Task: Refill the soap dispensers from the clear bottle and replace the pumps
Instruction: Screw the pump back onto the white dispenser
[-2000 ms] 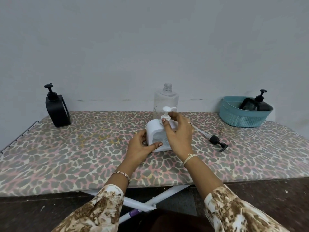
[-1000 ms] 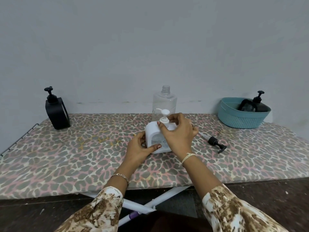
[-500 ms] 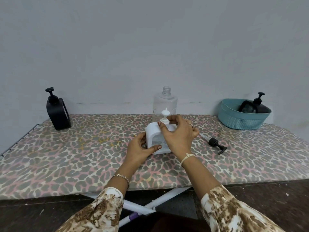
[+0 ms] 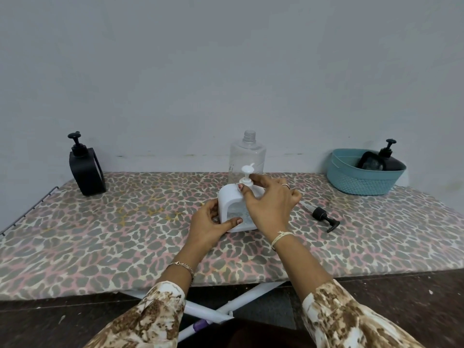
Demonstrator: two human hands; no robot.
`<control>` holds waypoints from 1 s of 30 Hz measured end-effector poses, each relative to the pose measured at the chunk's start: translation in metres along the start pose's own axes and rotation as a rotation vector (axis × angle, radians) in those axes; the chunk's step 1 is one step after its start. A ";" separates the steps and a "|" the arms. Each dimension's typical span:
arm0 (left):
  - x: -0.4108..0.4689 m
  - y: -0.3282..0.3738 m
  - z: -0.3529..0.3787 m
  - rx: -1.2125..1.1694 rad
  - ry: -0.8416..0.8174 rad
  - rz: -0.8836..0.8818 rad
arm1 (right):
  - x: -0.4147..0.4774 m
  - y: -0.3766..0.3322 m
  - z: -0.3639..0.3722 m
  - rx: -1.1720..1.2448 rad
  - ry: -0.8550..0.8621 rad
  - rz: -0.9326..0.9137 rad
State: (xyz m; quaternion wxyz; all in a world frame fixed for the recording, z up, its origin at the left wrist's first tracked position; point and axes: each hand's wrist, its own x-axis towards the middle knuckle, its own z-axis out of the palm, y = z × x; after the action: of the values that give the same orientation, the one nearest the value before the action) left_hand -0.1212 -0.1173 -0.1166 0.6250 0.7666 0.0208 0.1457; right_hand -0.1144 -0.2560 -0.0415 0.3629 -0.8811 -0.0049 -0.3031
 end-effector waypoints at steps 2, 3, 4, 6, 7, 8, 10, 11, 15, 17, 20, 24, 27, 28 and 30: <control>0.000 0.000 0.000 0.007 0.001 -0.001 | -0.003 -0.002 0.002 -0.036 0.034 0.001; 0.001 -0.001 0.000 0.007 0.000 -0.003 | -0.003 -0.002 0.002 -0.045 0.036 -0.004; 0.000 0.000 0.000 0.004 -0.003 -0.004 | -0.003 -0.001 0.002 -0.043 0.031 -0.010; 0.000 0.000 -0.001 0.005 -0.006 -0.002 | -0.001 0.001 0.000 -0.005 -0.007 -0.018; -0.001 0.001 -0.001 0.007 -0.008 0.000 | 0.000 0.003 -0.001 0.017 -0.042 -0.026; 0.000 0.000 -0.001 0.009 -0.010 -0.001 | 0.001 0.004 -0.001 0.028 -0.085 -0.043; 0.000 0.000 -0.001 0.014 -0.012 -0.002 | 0.002 0.005 -0.001 0.035 -0.176 -0.096; 0.000 0.000 -0.001 0.016 -0.012 -0.003 | 0.003 0.005 -0.001 0.033 -0.201 -0.121; 0.001 0.000 0.000 0.022 -0.006 -0.012 | 0.005 0.004 -0.002 -0.040 -0.156 -0.142; 0.001 0.001 0.000 0.027 0.001 -0.016 | 0.005 0.002 -0.002 -0.079 -0.121 -0.137; 0.001 0.001 0.000 0.060 0.016 -0.001 | 0.004 0.000 -0.002 -0.132 -0.069 -0.128; 0.000 0.003 0.001 0.093 0.035 0.022 | 0.000 -0.002 0.002 -0.168 -0.043 -0.089; -0.001 0.004 0.001 0.083 0.032 0.019 | 0.000 0.001 0.002 -0.133 -0.059 -0.080; -0.002 0.004 0.001 0.076 0.029 0.016 | 0.002 0.003 0.002 -0.076 -0.093 -0.071; -0.003 0.004 0.000 0.061 0.019 0.005 | 0.008 0.015 0.002 0.113 -0.206 -0.045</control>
State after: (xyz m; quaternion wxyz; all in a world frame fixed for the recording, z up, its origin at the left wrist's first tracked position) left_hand -0.1244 -0.1188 -0.1132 0.6006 0.7841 0.0293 0.1538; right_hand -0.1035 -0.2673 -0.0479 0.4026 -0.8855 -0.0790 -0.2181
